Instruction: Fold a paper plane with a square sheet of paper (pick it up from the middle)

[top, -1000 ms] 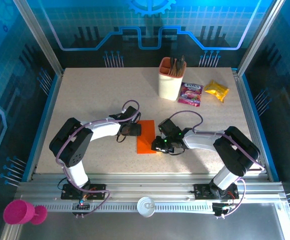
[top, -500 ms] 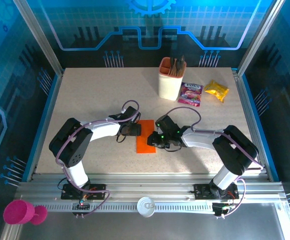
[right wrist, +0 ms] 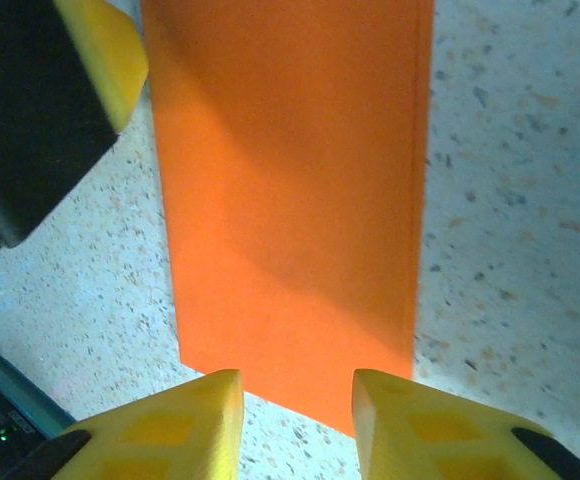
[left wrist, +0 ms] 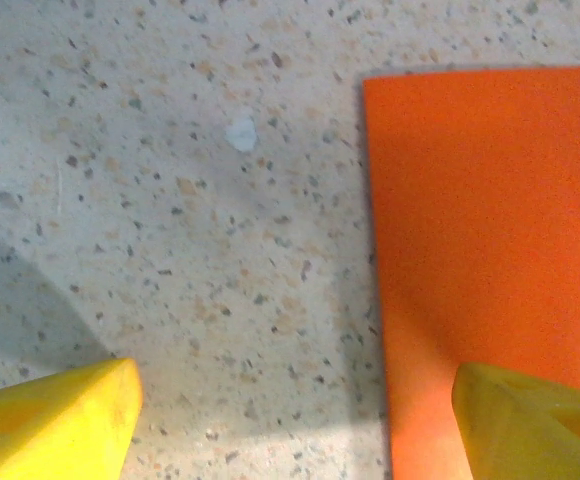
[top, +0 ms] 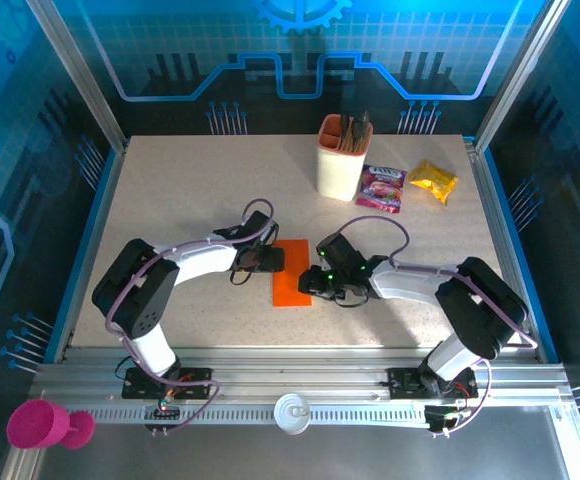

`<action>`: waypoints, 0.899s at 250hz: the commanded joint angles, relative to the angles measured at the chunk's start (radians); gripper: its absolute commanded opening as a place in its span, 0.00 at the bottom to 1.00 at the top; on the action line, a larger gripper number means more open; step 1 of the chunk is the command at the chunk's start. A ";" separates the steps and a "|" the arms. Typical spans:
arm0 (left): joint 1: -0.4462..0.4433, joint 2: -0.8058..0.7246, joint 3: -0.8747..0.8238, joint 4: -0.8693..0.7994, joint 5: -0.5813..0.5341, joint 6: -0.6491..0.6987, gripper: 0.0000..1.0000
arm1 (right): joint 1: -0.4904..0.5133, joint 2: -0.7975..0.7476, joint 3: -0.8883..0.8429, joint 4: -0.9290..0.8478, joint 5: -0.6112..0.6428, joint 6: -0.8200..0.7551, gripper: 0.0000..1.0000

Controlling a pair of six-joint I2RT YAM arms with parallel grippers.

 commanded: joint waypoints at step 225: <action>-0.051 0.037 -0.027 -0.076 -0.068 0.001 0.82 | 0.060 0.082 0.102 -0.166 0.042 -0.045 0.43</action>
